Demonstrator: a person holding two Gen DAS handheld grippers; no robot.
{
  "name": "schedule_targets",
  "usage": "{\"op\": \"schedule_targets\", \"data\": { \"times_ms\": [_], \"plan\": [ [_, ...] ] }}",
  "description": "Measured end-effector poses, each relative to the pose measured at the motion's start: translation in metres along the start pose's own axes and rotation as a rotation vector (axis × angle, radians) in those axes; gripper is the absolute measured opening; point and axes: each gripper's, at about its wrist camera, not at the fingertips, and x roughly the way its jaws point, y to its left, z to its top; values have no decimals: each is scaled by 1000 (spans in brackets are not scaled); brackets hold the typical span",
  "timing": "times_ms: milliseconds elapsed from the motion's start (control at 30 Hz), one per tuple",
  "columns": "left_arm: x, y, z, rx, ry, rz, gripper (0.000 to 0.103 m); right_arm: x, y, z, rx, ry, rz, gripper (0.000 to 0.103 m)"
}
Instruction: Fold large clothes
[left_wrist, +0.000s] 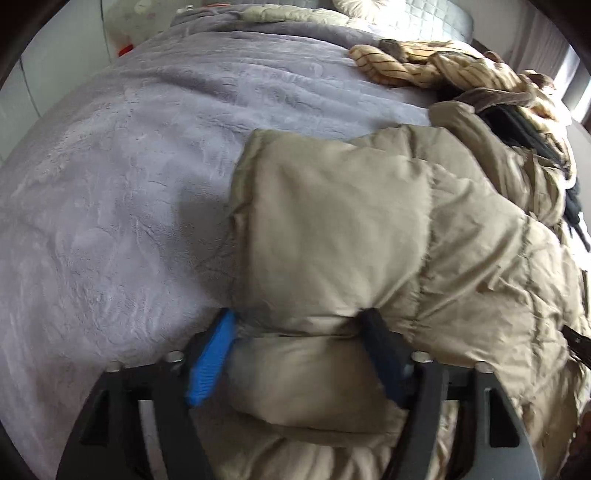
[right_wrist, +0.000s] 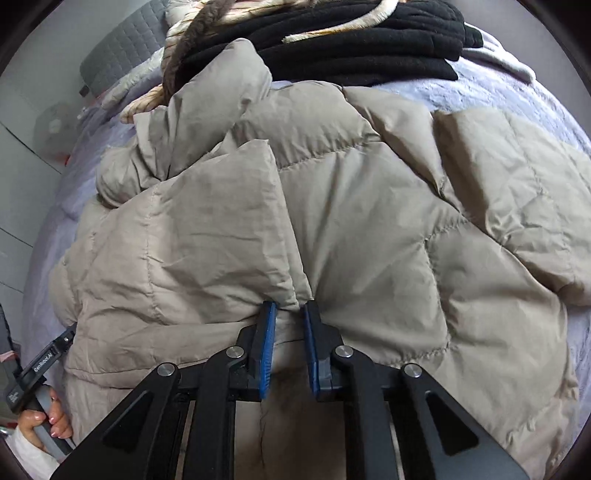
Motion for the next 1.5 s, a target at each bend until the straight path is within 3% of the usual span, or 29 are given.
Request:
{"op": "schedule_targets", "data": {
  "times_ms": [67, 200, 300, 367, 600, 700, 733, 767, 867, 1100, 1167, 1500],
  "plan": [
    [-2, 7, 4, -47, 27, -14, 81, -9, -3, 3, 7, -12, -40, 15],
    [-30, 6, -3, -69, 34, 7, 81, -36, -23, -4, 71, 1, 25, 20],
    [-53, -10, -11, -8, 28, -5, 81, -55, -43, -18, 128, 17, 76, 34],
    [-64, -30, -19, 55, 43, -20, 81, -68, -54, -30, 171, 21, 99, 49],
    [-88, -113, -53, 198, 97, -100, 81, -100, -98, -60, 295, 25, 125, 61],
    [-95, -145, -65, 244, 120, -147, 82, -110, -118, -66, 333, 13, 129, 72],
    [-96, -156, -69, 261, 124, -164, 85, -113, -126, -68, 345, 7, 132, 76],
    [-98, -166, -73, 276, 124, -171, 101, -117, -133, -69, 355, 2, 131, 79],
    [-110, -191, -85, 310, 94, -185, 103, -125, -152, -73, 376, -12, 127, 80],
    [-115, -236, -98, 363, 103, -181, 103, -135, -197, -79, 446, -44, 157, 87],
    [-112, -247, -99, 370, 101, -176, 103, -136, -210, -77, 465, -58, 159, 103],
    [-95, -286, -108, 370, 186, -144, 103, -139, -287, -59, 605, -81, 187, 103]
  ]
}}
